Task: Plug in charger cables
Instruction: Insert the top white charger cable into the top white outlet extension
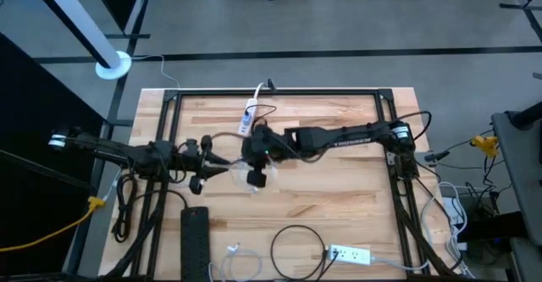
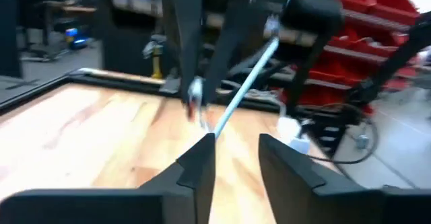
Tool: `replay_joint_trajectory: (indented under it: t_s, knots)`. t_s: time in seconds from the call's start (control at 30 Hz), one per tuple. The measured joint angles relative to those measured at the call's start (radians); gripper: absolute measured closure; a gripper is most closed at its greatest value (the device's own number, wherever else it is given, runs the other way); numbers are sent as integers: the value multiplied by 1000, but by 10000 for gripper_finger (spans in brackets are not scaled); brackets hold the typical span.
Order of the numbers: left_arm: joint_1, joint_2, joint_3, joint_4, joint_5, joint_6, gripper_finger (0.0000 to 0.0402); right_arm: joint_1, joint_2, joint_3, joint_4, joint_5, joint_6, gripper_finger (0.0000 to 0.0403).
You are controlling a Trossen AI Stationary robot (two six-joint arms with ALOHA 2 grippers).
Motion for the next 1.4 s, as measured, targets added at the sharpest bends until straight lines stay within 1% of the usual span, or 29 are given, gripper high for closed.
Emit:
replay_joint_trajectory:
  t_s: [0.03, 0.13, 0.2, 0.27, 0.33, 0.43, 0.47, 0.53, 0.6, 0.67, 0.77, 0.87, 0.93, 0.97, 1.1, 1.3, 1.4]
  knots:
    - [0, -4, 0, 2, -17, 6, 282, -15, 3, 16, -35, -2, 4, 387]
    - [0, -18, 0, -6, -20, 10, 266, -64, 56, 82, -141, -2, 4, 387]
    - [0, -29, 0, -8, -20, 12, 259, -98, 111, 151, -233, -3, 4, 387]
    - [0, -49, 1, -53, -17, 17, 256, -126, 176, 234, -330, -3, -1, 387]
    - [0, -68, 6, -138, -16, 17, 258, -151, 245, 327, -415, -18, -16, 387]
    - [0, -96, 48, -350, -17, 16, 268, -180, 365, 478, -536, -55, -34, 387]
    - [0, -100, 62, -426, -20, 10, 273, -188, 394, 499, -543, -64, -39, 387]
    - [0, -102, 93, -560, -45, -4, 283, -207, 397, 467, -507, -113, -45, 387]
    - [-1, -104, 110, -665, -80, -6, 294, -227, 414, 465, -510, -150, -35, 387]
    - [-1, -98, 114, -689, -131, 2, 304, -241, 420, 462, -512, -154, -56, 387]
    - [0, -85, 103, -689, -210, 25, 317, -241, 420, 460, -445, -151, -108, 387]
    - [0, -65, 95, -652, -298, 56, 326, -220, 409, 485, -430, -161, -168, 387]
    - [0, -53, 82, -585, -354, 76, 332, -205, 407, 497, -414, -166, -218, 387]
    - [0, -43, 73, -533, -365, 95, 334, -199, 406, 498, -413, -165, -249, 387]
    - [0, -10, 52, -424, -366, 154, 335, -169, 406, 498, -407, -162, -373, 387]
    - [0, 53, 52, -378, -365, 156, 322, -135, 403, 498, -348, -162, -448, 387]
    - [0, 103, 52, -324, -366, 156, 313, -124, 400, 498, -321, -162, -471, 387]
